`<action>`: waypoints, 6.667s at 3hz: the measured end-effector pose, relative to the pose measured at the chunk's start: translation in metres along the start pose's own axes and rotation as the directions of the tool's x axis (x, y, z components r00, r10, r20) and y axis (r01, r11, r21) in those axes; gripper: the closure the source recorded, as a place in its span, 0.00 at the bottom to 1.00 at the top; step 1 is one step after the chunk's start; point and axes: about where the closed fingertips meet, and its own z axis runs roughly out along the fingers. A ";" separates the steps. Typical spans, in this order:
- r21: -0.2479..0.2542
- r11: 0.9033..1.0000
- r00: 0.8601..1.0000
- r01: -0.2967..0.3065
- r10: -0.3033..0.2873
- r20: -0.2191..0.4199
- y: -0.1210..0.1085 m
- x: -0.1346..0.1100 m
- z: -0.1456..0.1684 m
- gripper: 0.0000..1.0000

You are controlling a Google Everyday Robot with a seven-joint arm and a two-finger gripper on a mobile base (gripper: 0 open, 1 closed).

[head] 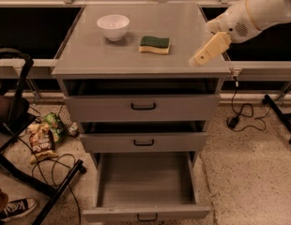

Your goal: Place sponge into bottom drawer

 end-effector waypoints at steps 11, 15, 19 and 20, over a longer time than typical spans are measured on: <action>0.076 0.983 0.972 -0.170 0.154 0.179 -0.093 -0.028 0.187 1.00; 0.208 0.941 0.932 -0.267 0.307 -0.194 0.172 0.095 -0.073 1.00; 0.282 0.833 0.862 -0.476 0.505 -0.035 0.132 0.310 -0.040 1.00; 0.237 0.832 0.850 -0.501 0.525 -0.046 0.135 0.324 -0.001 1.00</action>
Offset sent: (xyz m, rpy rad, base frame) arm 0.1600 0.0556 -0.0273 0.3419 -0.1855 -0.1094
